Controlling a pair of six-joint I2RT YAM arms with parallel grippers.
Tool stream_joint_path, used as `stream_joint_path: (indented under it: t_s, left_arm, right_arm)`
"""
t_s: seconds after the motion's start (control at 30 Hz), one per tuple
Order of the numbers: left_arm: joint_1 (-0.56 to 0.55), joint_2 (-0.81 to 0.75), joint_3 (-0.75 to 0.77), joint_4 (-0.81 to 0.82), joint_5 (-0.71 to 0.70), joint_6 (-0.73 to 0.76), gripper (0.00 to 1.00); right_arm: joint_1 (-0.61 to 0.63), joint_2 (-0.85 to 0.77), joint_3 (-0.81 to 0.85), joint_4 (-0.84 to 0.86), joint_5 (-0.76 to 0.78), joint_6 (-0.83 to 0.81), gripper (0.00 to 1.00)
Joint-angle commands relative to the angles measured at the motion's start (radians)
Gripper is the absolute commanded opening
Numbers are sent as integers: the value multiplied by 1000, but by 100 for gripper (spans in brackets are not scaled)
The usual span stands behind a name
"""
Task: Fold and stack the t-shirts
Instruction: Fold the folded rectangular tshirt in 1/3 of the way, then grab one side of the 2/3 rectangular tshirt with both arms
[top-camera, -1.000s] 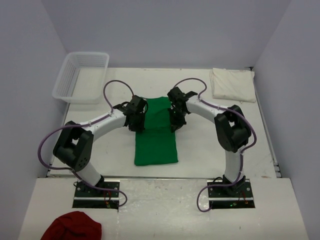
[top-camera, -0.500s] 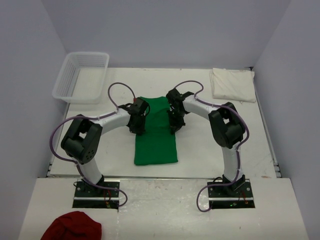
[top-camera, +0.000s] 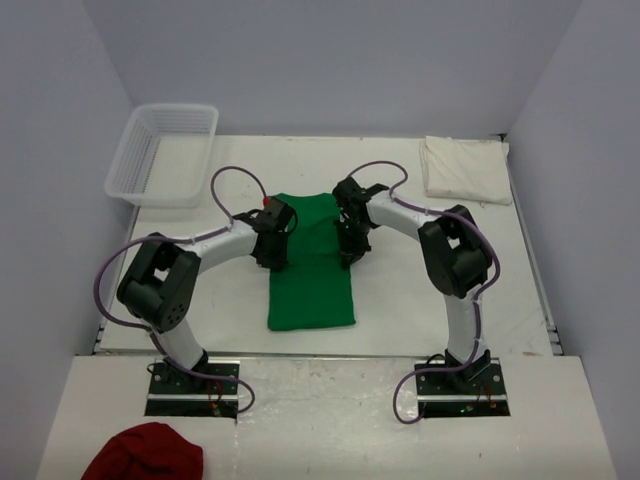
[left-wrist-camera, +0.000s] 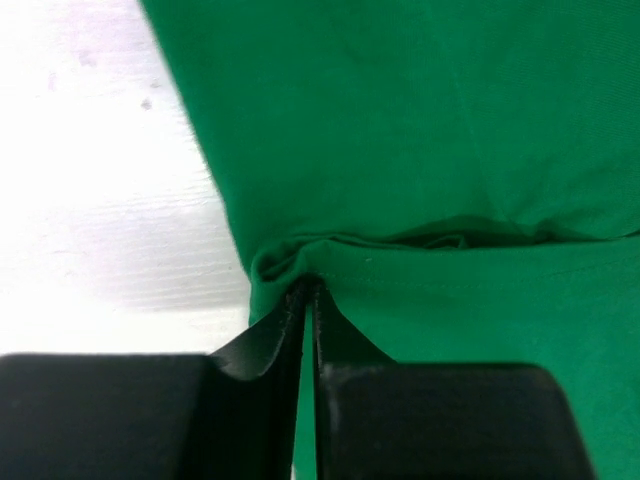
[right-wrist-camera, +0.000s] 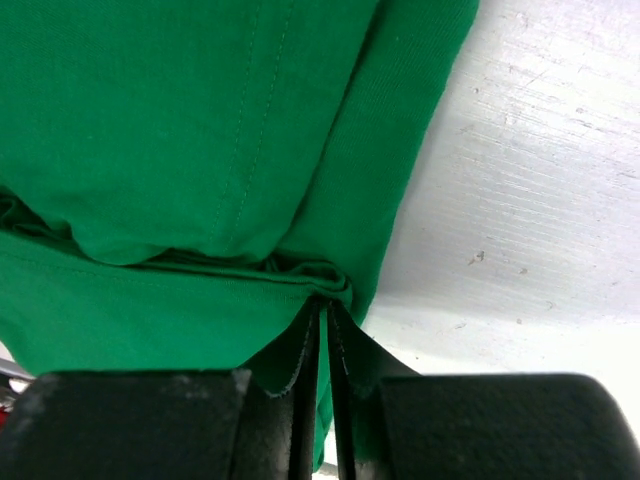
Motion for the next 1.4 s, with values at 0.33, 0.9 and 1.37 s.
stream_joint_path:
  t_s: [0.33, 0.9, 1.37]
  left_arm:
    - [17, -299, 46, -159, -247, -36, 40]
    - [65, -546, -227, -205, 219, -85, 64]
    - [63, -582, -293, -222, 219, -88, 58]
  right_arm:
    - [-2, -249, 127, -127, 97, -87, 62]
    - [-45, -692, -598, 172, -260, 75, 98]
    - [-47, -653, -665, 206, -262, 77, 45]
